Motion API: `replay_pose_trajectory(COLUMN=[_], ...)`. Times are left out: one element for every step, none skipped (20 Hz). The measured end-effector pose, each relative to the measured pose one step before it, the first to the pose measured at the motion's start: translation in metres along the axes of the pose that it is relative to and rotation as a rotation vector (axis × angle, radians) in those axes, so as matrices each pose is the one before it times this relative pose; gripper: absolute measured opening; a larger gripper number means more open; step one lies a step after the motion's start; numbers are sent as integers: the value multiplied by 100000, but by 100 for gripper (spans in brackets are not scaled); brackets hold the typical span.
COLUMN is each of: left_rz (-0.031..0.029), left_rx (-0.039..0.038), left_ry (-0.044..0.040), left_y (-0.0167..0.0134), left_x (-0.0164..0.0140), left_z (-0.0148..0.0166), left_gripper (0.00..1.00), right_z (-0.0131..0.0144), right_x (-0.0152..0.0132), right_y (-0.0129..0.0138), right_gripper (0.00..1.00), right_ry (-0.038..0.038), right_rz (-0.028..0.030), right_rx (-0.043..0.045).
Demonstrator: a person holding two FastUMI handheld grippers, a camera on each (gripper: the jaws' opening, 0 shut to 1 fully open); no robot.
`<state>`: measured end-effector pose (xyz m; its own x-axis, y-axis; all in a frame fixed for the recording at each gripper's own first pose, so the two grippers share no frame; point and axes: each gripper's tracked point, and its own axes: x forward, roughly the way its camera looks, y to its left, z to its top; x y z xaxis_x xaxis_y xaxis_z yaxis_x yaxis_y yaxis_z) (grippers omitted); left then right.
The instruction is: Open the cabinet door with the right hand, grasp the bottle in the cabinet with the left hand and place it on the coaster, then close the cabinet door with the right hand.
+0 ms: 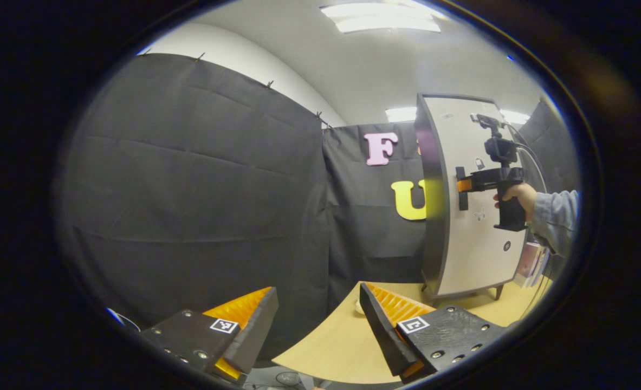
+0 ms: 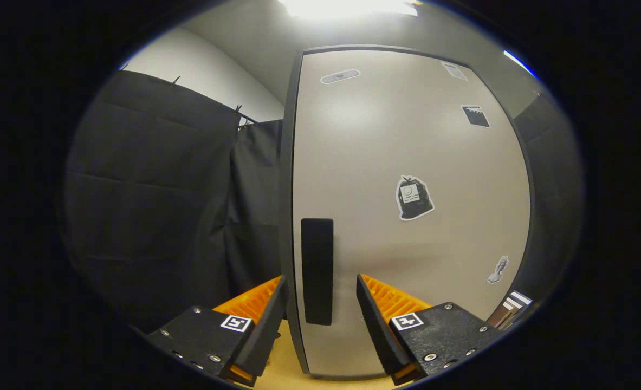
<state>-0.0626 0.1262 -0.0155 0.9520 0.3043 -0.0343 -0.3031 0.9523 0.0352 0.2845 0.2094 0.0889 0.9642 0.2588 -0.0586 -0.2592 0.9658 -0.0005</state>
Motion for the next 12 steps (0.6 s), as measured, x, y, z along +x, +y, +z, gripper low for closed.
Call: replay_pose_trajectory(left_rz=[223, 303, 122, 60, 41, -128, -280, -433, -457, -536, -669, -774], left_rx=[-267, -112, 103, 348, 403, 239, 56, 30, -75, -264, -472, -390], left_ry=[390, 185, 16, 71, 7, -53, -46, 32, 106, -25, -241, -112], left_y=[262, 235, 294, 64, 154, 83, 104, -3, -66, 64, -188, -205], left_x=[24, -157, -117, 230, 61, -91, 96, -137, 16, -13, 118, 94], left_z=[-131, -77, -38, -23, 67, -130, 44, -89, 95, -29, 181, -102], left_gripper=[88, 88, 88, 88, 88, 88, 91, 90, 90, 90, 90, 90], right_z=[-317, -309, -363, -258, -173, -160, -101, -121, -1, -101, 17, -77], right_x=[646, 356, 464, 401, 346, 464, 335, 65, -44, 51, -285, -35], right_y=[53, 35, -47, -144, 97, 36, 39, 132, 10, -101, 74, -41], right_gripper=[76, 69, 64, 55, 52, 48, 47, 39, 39, 35, 33, 25], right_ry=[1633, 1653, 1736, 1533, 1518, 1467, 1988, 1533, 1035, 837, 281, 202], right_rz=[-849, -599, -904, -818, 242, 207, 289, -153, -202, 306, 191, 113], right_rx=[937, 1382, 1353, 1268, 1489, 1503, 1180, -43, -1396, -2149, -1032, -386])
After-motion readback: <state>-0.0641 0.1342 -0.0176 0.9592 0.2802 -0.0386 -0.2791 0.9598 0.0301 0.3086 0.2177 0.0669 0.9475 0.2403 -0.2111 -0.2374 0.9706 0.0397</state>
